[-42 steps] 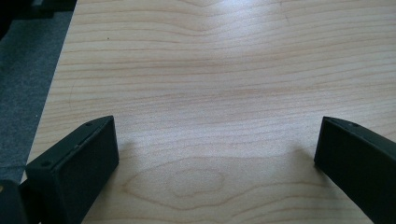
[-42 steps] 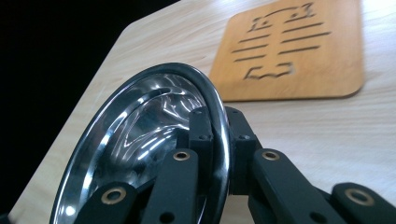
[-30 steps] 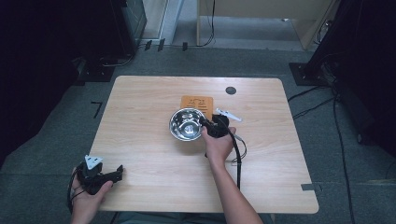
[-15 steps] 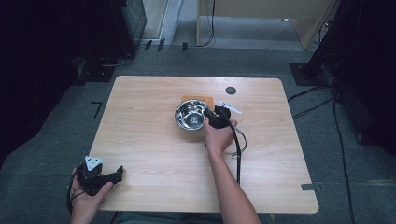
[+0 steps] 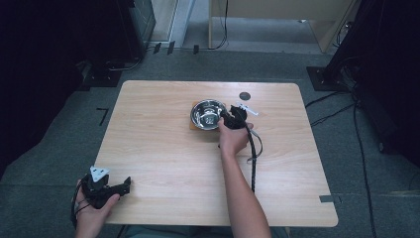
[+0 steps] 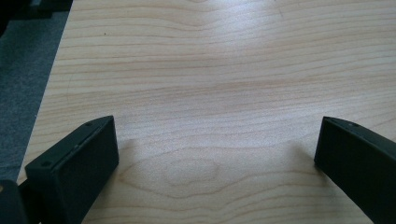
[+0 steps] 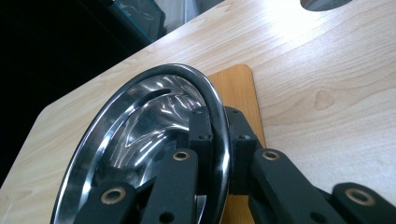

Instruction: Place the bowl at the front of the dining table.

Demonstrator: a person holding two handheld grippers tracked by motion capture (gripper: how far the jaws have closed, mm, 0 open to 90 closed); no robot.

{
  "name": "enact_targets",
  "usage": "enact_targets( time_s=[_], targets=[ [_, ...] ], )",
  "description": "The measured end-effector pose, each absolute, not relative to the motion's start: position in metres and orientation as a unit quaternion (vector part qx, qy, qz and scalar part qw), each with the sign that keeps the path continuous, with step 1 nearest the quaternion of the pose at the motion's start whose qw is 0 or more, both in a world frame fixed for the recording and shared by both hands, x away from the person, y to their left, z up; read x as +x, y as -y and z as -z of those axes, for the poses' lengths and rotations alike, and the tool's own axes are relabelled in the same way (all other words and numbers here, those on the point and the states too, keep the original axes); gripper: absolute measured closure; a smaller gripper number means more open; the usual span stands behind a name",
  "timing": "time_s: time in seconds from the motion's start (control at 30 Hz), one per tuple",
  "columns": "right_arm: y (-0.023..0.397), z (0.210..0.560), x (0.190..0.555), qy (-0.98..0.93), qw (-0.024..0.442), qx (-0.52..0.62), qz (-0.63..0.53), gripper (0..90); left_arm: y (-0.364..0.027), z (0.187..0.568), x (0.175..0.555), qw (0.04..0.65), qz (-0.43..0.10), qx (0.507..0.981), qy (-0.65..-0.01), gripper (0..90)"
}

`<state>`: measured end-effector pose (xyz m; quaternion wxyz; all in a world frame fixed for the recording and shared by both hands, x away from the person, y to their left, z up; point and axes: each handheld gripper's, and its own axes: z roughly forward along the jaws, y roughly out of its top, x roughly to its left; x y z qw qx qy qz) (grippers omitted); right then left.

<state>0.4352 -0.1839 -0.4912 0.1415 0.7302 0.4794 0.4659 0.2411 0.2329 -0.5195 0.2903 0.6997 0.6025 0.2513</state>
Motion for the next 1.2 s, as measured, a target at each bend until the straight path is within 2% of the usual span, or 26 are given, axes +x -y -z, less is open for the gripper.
enact_targets(
  time_s=[0.53,0.8,0.87,0.93,1.03,1.13,1.2],
  targets=[
    [0.184,0.501,0.458,-0.453,0.139,0.748,-0.464,83.6,-0.233,0.52,0.241,0.29,-0.251,0.7,-0.603,0.0],
    [0.185,0.507,0.463,-0.44,0.119,0.752,-0.476,83.1,-0.233,0.52,0.241,0.29,-0.251,0.7,-0.602,0.0],
    [0.186,0.506,0.464,-0.436,0.11,0.751,-0.484,79.6,-0.233,0.52,0.241,0.29,-0.251,0.7,-0.602,0.0],
    [0.19,0.506,0.465,-0.435,0.098,0.746,-0.495,69.9,-0.233,0.52,0.241,0.29,-0.251,0.7,-0.602,0.0],
    [0.195,0.504,0.464,-0.438,0.105,0.736,-0.505,58.8,-0.233,0.52,0.241,0.29,-0.251,0.7,-0.602,0.0],
    [0.199,0.5,0.461,-0.456,0.125,0.723,-0.503,54.6,-0.233,0.52,0.241,0.29,-0.251,0.7,-0.603,0.0],
    [0.201,0.498,0.459,-0.469,0.142,0.713,-0.502,55.1,-0.233,0.52,0.241,0.29,-0.251,0.7,-0.602,0.0]
  ],
)
